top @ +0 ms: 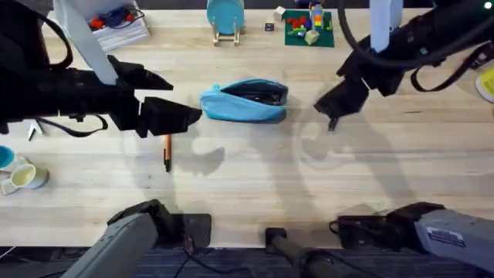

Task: Unzip the bag, pick up the pens from the table one at a time and place them inside, then zip the bag closed.

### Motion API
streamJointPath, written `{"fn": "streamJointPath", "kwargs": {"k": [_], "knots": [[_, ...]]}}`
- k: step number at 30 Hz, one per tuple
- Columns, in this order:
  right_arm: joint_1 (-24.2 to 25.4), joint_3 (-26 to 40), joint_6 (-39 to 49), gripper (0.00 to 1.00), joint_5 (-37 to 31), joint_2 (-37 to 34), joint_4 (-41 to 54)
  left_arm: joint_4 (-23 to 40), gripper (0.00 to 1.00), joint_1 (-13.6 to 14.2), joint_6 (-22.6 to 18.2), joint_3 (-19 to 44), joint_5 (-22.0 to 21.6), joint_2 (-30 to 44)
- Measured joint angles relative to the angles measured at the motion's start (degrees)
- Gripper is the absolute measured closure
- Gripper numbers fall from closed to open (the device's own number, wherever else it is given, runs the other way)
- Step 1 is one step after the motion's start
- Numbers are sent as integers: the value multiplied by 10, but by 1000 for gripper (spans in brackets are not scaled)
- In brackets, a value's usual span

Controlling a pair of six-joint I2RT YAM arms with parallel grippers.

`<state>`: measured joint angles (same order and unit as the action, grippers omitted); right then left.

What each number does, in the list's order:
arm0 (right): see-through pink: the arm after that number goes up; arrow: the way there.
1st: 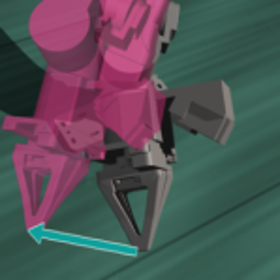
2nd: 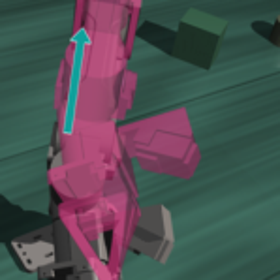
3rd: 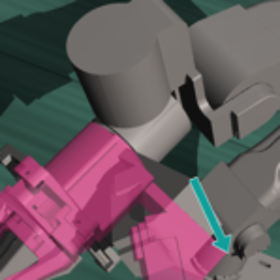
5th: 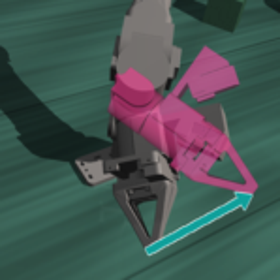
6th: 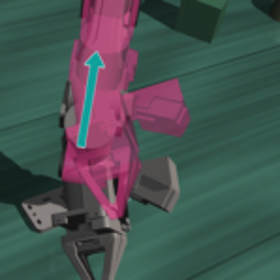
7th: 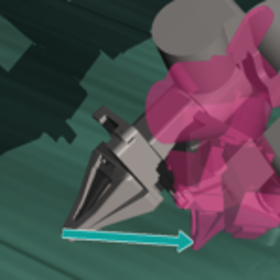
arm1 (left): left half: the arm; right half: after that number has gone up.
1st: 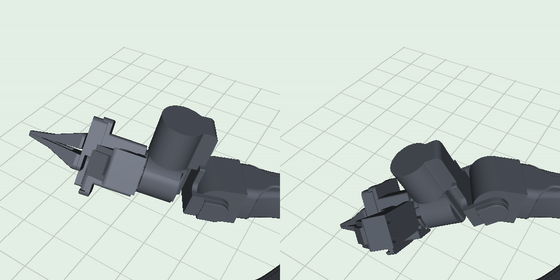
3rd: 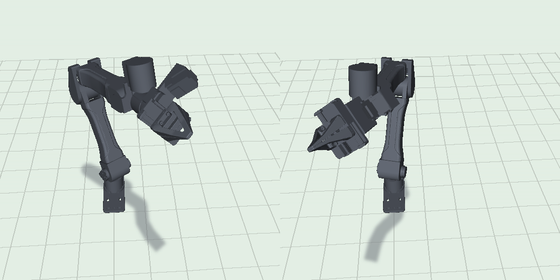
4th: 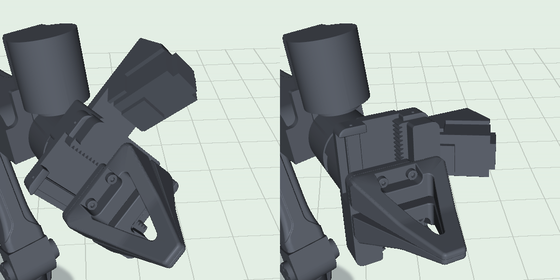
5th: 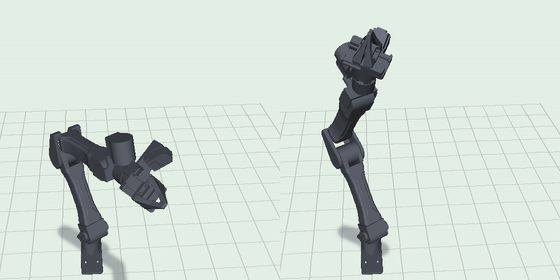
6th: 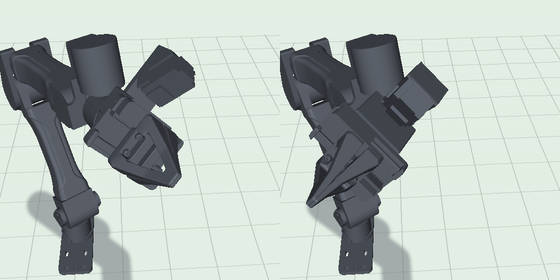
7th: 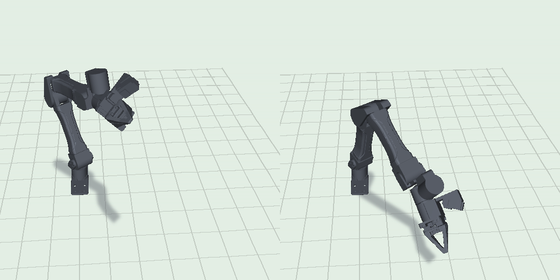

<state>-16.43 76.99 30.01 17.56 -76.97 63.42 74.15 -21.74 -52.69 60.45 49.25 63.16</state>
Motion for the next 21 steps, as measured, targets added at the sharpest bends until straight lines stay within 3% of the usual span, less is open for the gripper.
{"fn": "streamJointPath", "kwargs": {"k": [9, 17, 21], "knots": [[4, 0, -225, 3, -70, 0, -7, 0, 6, 0, 0, 0, 0, 0], [5, 0, -336, 4, -112, 0, -7, 0, 7, 0, 0, 0, 0, 0], [5, 0, -441, 4, -150, 0, -1, 0, 6, 0, 0, 0, 0, 0]]}}
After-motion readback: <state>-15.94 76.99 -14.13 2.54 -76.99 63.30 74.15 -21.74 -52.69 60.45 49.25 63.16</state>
